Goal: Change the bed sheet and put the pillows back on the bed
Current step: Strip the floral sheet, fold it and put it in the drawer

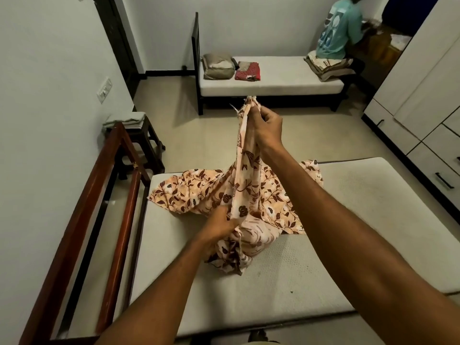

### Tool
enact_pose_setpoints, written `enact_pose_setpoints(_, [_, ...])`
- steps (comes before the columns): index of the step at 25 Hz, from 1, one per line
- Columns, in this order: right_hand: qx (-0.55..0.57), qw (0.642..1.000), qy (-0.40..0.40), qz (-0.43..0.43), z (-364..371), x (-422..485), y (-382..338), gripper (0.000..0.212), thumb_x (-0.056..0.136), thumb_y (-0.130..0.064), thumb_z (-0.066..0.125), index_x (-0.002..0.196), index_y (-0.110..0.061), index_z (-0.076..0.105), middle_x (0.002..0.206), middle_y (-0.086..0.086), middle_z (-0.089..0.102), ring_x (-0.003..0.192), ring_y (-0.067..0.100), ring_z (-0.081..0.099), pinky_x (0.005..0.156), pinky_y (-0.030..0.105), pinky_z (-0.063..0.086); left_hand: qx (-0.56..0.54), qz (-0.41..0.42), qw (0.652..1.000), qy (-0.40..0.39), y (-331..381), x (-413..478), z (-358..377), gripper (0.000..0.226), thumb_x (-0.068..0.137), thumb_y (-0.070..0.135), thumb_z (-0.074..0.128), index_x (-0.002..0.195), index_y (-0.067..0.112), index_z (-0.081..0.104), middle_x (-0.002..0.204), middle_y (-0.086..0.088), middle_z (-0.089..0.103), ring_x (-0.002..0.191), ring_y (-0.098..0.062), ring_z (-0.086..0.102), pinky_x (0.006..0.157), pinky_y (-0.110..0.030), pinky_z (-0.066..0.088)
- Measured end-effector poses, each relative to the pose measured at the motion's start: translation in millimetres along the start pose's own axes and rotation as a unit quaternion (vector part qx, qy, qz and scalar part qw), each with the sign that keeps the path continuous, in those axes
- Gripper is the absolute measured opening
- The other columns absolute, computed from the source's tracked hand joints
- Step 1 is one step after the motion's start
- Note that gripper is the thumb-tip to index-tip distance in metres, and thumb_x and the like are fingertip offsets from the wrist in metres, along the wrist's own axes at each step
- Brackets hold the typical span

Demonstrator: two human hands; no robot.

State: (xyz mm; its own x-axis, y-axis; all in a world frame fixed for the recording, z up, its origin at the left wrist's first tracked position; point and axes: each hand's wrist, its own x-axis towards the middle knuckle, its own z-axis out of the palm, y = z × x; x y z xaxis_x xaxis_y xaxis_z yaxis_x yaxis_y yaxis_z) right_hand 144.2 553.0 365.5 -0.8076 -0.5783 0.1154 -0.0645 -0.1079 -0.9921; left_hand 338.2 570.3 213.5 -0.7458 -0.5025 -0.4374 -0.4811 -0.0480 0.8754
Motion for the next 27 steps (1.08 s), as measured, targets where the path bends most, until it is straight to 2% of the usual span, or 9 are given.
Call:
enact_pose_setpoints(2, [0.006,1.0,0.011,0.022,-17,-5,12,0.025,0.104,-0.034,0.062,0.092,-0.017,0.077,0.091,0.019,0.075,0.074,0.024,0.066,0.07,0.039,0.056,0.015,-0.009,0.999,-0.042,-19,6,12,0.03,0.101,0.024,0.068,0.126,0.01,0.064,0.107,-0.009,0.078,0.078,-0.022,0.075,0.083,-0.052,0.062])
enact_pose_setpoints(6, [0.029,0.997,0.019,0.066,-49,-11,30,0.025,0.104,-0.034,0.062,0.097,-0.015,0.077,0.092,0.015,0.077,0.076,0.025,0.068,0.078,0.047,0.06,0.023,0.01,1.0,0.012,-44,23,29,0.037,0.097,0.024,0.072,0.13,0.01,0.064,0.125,-0.006,0.072,0.077,-0.011,0.07,0.074,-0.037,0.063])
enact_pose_setpoints(10, [0.027,0.996,0.034,0.075,-74,-10,29,0.028,0.105,-0.033,0.06,0.102,-0.01,0.077,0.088,0.013,0.074,0.076,0.025,0.066,0.077,0.046,0.058,0.082,0.065,0.994,0.034,-63,32,50,0.016,0.096,0.022,0.072,0.109,0.013,0.078,0.119,0.008,0.064,0.098,-0.001,0.062,0.096,-0.032,0.055])
enact_pose_setpoints(13, [0.032,0.997,0.035,0.063,-84,-9,19,0.031,0.105,-0.033,0.059,0.108,-0.007,0.077,0.087,0.01,0.073,0.076,0.024,0.066,0.076,0.044,0.058,0.03,0.05,0.997,0.051,-69,32,69,0.008,0.095,0.023,0.075,0.094,0.015,0.078,0.111,0.002,0.072,0.091,-0.009,0.071,0.088,-0.034,0.061])
enact_pose_setpoints(15, [0.035,0.997,0.036,0.052,-88,-11,11,0.03,0.106,-0.03,0.058,0.109,-0.007,0.076,0.084,0.009,0.071,0.071,0.02,0.066,0.069,0.038,0.06,-0.032,0.046,0.998,0.031,-70,33,82,0.022,0.088,0.036,0.082,0.094,0.016,0.074,0.098,0.002,0.077,0.084,-0.013,0.075,0.083,-0.039,0.064])
enact_pose_setpoints(17, [0.043,0.997,0.042,0.045,-91,-12,4,0.029,0.107,-0.027,0.056,0.111,-0.005,0.075,0.081,0.008,0.07,0.066,0.017,0.065,0.064,0.034,0.059,-0.034,0.058,0.997,0.034,-71,36,92,0.033,0.082,0.044,0.085,0.096,0.016,0.072,0.093,0.002,0.077,0.084,-0.014,0.074,0.08,-0.034,0.063])
enact_pose_setpoints(21, [0.057,0.996,0.051,0.041,-96,-10,-4,0.031,0.107,-0.026,0.056,0.112,-0.001,0.074,0.081,0.007,0.07,0.064,0.015,0.063,0.063,0.032,0.058,-0.015,0.069,0.997,0.041,-70,41,111,0.019,0.086,0.027,0.085,0.099,0.017,0.076,0.09,0.006,0.077,0.083,-0.01,0.073,0.077,-0.025,0.062])
enact_pose_setpoints(24, [0.064,0.996,0.054,0.036,-98,-10,-7,0.031,0.107,-0.026,0.055,0.112,-0.002,0.074,0.081,0.007,0.069,0.063,0.013,0.063,0.061,0.03,0.056,0.05,0.055,0.992,0.101,-73,46,122,0.019,0.087,0.034,0.083,0.103,0.022,0.08,0.091,0.014,0.077,0.082,-0.001,0.072,0.079,-0.029,0.061])
enact_pose_setpoints(27, [0.069,0.996,0.054,0.034,-98,-11,-9,0.029,0.108,-0.026,0.055,0.111,-0.005,0.075,0.082,0.01,0.068,0.061,0.015,0.062,0.057,0.031,0.056,0.122,0.037,0.974,0.188,-74,50,127,0.017,0.086,0.038,0.083,0.098,0.025,0.081,0.092,0.013,0.077,0.082,-0.005,0.067,0.074,-0.025,0.053])
